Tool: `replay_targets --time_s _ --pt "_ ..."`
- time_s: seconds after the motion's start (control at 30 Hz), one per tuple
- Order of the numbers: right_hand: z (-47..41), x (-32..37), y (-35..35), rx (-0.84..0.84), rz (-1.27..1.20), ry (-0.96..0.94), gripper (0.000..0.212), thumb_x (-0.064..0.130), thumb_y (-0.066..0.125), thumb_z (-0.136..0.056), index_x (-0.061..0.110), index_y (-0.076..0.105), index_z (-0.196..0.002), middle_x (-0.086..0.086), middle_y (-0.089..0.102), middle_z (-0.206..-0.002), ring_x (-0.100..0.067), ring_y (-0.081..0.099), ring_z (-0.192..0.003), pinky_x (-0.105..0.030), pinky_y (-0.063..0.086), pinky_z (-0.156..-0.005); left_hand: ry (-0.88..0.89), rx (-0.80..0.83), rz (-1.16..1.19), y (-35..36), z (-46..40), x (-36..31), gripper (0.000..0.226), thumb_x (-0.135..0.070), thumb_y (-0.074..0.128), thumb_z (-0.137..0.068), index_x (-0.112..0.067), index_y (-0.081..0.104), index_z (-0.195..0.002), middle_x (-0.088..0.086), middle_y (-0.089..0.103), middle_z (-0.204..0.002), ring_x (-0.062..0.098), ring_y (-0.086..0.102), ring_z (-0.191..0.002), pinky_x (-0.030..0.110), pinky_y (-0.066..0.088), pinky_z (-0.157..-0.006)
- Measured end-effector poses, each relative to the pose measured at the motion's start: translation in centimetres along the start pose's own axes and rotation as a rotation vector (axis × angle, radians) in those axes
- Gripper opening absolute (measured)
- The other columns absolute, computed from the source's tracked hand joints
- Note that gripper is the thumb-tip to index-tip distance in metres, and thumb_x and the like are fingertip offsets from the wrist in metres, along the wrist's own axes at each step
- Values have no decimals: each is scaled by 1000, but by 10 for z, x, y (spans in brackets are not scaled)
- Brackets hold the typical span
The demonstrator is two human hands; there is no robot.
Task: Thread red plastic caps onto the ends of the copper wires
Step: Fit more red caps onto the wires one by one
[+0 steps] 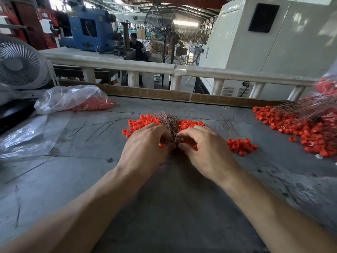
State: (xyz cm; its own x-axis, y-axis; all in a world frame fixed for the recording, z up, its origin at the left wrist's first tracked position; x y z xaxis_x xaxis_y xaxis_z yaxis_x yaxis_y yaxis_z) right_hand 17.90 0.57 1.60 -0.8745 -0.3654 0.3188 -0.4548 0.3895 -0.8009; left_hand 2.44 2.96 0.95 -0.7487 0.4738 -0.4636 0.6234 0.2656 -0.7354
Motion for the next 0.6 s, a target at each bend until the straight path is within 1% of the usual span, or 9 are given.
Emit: replay_targets --time_s 0.07,0.17,0.23,0.3,0.37,0.47,0.6 --pt "1 0 -1 -16 -8 -5 25 25 75 -90 23 72 -115 8 69 -109 -14 58 -109 -26 44 -95 16 -24 -18 -3 1 -3 11 -38 77 -83 -32 68 -86 -14 59 -85 9 55 -78 27 41 -69" --pt "1 1 -3 -35 -48 -15 24 22 75 -90 22 73 -113 8 68 -108 -15 60 -108 -30 47 -96 35 -38 -22 -6 2 -6 10 -37 75 -85 -29 69 -85 -12 61 -84 10 55 -77 27 39 -68" --pt "1 4 -4 -39 -101 -29 23 19 76 -90 22 73 -113 8 68 -106 -14 61 -106 -32 49 -95 53 -57 3 -9 4 -9 9 -37 74 -86 -29 70 -85 -13 61 -82 6 54 -75 21 38 -65" --pt "1 6 -5 -25 -168 -41 22 18 76 -90 22 74 -112 9 67 -104 -11 61 -103 -30 49 -92 76 -80 42 -13 6 -14 8 -37 73 -87 -31 70 -85 -16 60 -81 3 54 -77 12 37 -64" --pt "2 7 -4 -9 -225 -46 19 17 75 -90 21 75 -108 9 66 -101 -9 61 -98 -30 49 -88 100 -98 85 -15 8 -18 8 -38 73 -88 -34 67 -84 -19 59 -80 -2 54 -79 10 37 -65" --pt "2 7 -6 -26 -328 -34 8 14 75 -91 19 76 -97 5 66 -95 -11 62 -90 -33 50 -81 128 -119 150 -18 9 -23 11 -36 74 -89 -35 65 -83 -22 59 -78 -4 55 -80 6 36 -67" --pt "1 7 -11 -67 -385 -32 5 13 74 -92 16 77 -94 4 68 -92 -11 64 -89 -31 50 -81 110 -162 247 -21 10 -21 9 -37 74 -89 -35 67 -84 -21 62 -75 -2 58 -78 5 39 -65"
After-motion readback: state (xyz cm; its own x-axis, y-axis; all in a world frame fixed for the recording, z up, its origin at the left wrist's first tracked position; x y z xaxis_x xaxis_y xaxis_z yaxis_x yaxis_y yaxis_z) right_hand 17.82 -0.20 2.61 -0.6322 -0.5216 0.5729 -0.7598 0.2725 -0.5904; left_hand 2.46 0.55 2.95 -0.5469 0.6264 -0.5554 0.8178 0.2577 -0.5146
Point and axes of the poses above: each hand's wrist, its own z-axis away from the middle knuckle, its own y-axis out of the palm, x = y × z, the point moved 7 cm from there along -z, towards the middle knuckle
